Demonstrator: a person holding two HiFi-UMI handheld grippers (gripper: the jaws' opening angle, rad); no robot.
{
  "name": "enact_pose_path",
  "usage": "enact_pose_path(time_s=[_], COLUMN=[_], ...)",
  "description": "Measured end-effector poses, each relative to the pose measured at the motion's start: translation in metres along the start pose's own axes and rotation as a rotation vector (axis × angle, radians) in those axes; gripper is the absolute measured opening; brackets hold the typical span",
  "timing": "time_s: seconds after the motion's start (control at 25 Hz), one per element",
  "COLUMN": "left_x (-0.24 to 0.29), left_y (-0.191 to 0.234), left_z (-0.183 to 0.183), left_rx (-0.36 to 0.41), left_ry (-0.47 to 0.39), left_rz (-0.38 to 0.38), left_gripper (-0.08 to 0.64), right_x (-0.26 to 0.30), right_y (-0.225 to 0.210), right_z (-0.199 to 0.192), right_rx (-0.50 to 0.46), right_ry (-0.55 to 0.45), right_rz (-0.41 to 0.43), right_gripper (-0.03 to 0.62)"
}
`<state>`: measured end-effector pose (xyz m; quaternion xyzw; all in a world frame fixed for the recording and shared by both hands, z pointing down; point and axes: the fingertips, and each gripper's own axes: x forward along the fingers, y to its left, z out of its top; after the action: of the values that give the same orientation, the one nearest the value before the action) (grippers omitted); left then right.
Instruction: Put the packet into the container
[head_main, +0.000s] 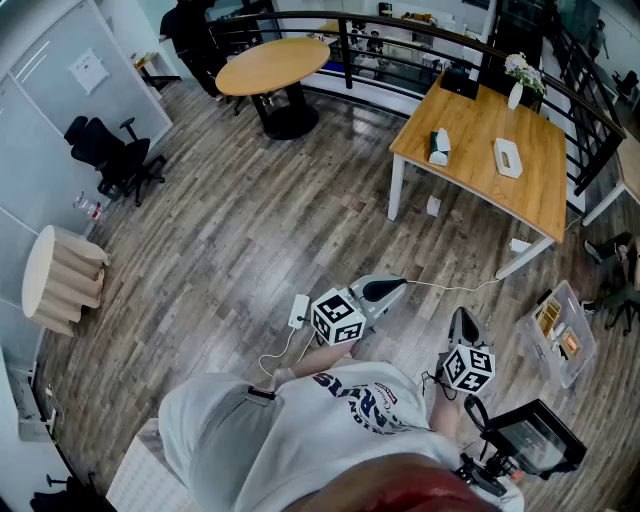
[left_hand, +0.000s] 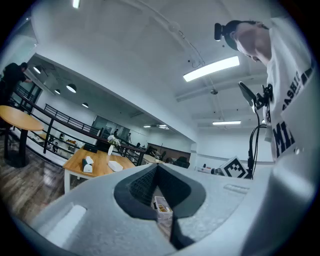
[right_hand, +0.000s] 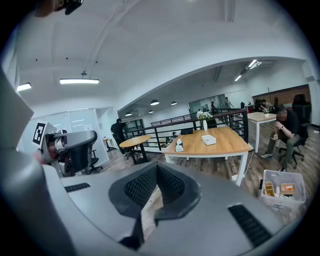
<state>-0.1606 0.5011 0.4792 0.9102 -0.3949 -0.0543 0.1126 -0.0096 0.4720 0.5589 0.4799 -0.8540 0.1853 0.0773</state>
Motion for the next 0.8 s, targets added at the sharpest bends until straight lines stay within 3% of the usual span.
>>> enact_pose_path(time_s=[0.36, 0.64, 0.8], left_x=[0.006, 0.033, 0.037], left_y=[-0.019, -0.041, -0.055], left_z=[-0.023, -0.037, -0.026], left_rx=[0.011, 0.023, 0.052], left_ry=[0.046, 0.060, 0.010], left_rz=[0.058, 0.032, 0.025], left_gripper=[0.005, 0.005, 0.005], right_x=[-0.009, -0.026, -0.036], right_y=[-0.029, -0.069, -0.080], right_z=[-0.011, -0.011, 0.002], right_rx=[0.012, 0.017, -0.091], right_ry=[-0.021, -0.067, -0.105], right_rz=[0.027, -0.062, -0.085], right_gripper=[0.006, 0.008, 0.009])
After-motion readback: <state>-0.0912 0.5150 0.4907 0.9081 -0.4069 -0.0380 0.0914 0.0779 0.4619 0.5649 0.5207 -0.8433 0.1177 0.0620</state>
